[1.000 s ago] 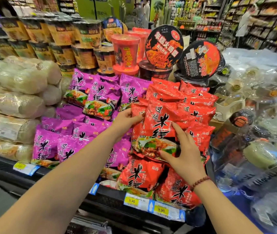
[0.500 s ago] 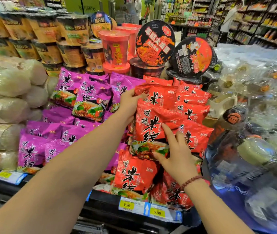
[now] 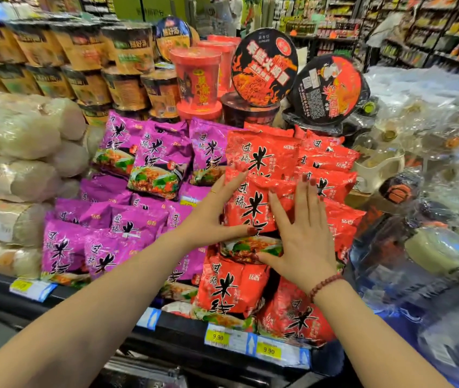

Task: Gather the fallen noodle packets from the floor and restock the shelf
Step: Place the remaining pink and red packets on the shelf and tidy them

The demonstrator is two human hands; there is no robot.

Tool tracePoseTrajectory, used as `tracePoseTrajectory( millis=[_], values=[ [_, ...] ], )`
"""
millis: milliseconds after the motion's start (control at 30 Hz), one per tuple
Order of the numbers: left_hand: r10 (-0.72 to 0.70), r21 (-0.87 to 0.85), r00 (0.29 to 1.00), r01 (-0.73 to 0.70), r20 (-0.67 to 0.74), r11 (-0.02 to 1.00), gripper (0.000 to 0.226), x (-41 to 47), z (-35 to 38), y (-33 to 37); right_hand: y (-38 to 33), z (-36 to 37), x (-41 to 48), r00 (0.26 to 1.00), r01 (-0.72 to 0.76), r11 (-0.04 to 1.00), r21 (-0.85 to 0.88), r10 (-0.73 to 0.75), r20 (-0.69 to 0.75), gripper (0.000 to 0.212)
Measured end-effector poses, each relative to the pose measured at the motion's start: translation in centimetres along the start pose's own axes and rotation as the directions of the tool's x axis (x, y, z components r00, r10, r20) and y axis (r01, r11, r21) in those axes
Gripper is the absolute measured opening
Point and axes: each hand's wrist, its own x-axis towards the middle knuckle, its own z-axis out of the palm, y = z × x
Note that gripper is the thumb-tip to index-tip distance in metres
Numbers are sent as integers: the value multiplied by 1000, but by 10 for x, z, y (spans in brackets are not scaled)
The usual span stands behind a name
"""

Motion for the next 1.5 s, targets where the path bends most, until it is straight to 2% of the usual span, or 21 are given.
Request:
tracePoseTrajectory(
  millis=[167, 300, 433, 733, 900, 1067, 1267, 1367, 1500],
  values=[
    [28, 107, 999, -33, 41, 994, 93, 10, 14, -4, 9, 3, 11, 966, 143, 989, -21, -135, 220, 132],
    [1, 122, 1000, -4, 24, 993, 94, 8, 23, -17, 12, 10, 14, 948, 141, 985, 102, -164, 273, 134],
    [-24, 142, 999, 20, 25, 990, 94, 11, 23, -19, 12, 13, 16, 948, 126, 982, 139, -160, 274, 135],
    [23, 184, 1000, -23, 2, 983, 91, -4, 17, -10, 11, 8, 6, 966, 125, 975, 186, -162, 201, 127],
    [92, 210, 993, -73, -78, 975, 83, -23, 18, -12, 10, 3, -4, 979, 130, 962, 239, -162, 120, 108],
    [121, 274, 973, -65, -195, 960, 60, -51, 8, -16, -1, -1, -15, 986, 164, 933, 319, -166, -22, 81],
    [86, 387, 961, 23, -261, 922, 50, -112, -24, -25, -57, -7, -23, 949, 314, 863, 396, -276, -151, 62],
    [76, 482, 965, 56, -251, 875, 46, -162, -46, -38, -102, -1, -30, 934, 351, 831, 432, -340, -106, 60],
    [-18, 553, 966, 164, -260, 817, 42, -251, -80, -68, -173, 14, -44, 900, 406, 786, 466, -433, -53, 58]
  ],
)
